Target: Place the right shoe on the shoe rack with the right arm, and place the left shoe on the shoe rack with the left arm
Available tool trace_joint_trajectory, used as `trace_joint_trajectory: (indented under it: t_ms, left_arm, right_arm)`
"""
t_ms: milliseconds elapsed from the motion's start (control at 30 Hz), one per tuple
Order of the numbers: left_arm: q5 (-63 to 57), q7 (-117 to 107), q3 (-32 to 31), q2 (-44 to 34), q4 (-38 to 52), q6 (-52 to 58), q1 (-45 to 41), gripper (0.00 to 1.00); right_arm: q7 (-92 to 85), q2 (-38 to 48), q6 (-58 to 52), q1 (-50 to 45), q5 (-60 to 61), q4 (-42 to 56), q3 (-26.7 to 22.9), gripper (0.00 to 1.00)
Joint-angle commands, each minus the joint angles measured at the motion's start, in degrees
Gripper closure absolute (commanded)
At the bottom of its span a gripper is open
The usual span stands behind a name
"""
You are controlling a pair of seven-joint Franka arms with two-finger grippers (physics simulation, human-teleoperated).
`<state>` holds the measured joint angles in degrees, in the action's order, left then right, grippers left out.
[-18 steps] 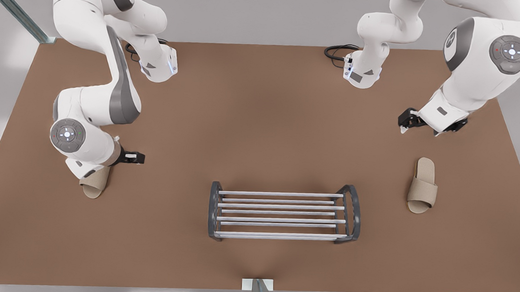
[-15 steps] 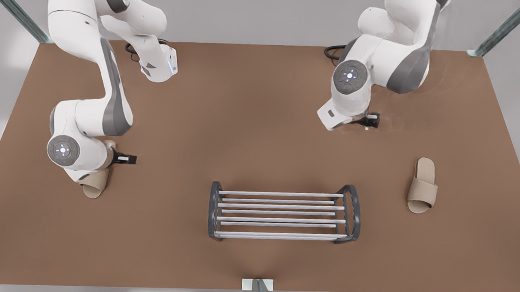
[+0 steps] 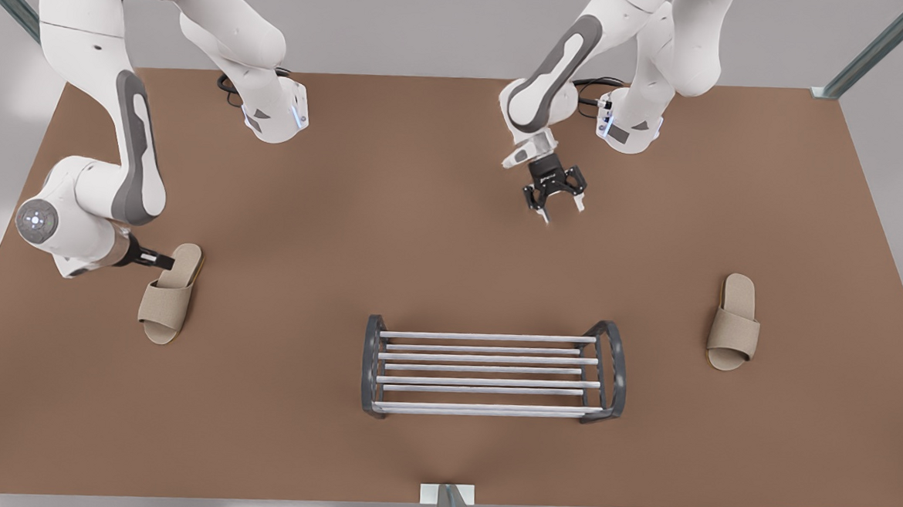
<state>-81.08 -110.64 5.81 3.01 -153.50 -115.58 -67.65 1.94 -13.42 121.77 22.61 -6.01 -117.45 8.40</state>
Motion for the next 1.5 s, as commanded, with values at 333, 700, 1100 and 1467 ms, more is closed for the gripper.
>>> trace_joint_trajectory:
  t_ms: [333,700,1100,1467]
  left_arm:
    - [-72.8,-115.5,50.5,-1.3,-9.5,-22.1,0.2,0.0]
    - [-95.4,-119.0,62.4,5.4,-2.1,-25.6,2.7,0.0]
    - [-97.9,-122.0,32.6,13.9,6.8,-26.4,38.3,0.0]
    - [-99.0,-124.0,22.0,20.4,15.1,-27.1,49.2,0.0]
  right_arm:
    - [-43.3,-4.4,16.9,8.1,0.4,0.2,0.0,0.0]
    - [-36.9,-3.9,20.2,8.3,0.5,-4.5,0.5,0.0]
    - [-35.6,-9.4,20.3,8.7,0.5,-0.8,0.5,0.0]
    - [-34.8,-9.6,21.4,8.9,0.6,-2.9,1.1,0.0]
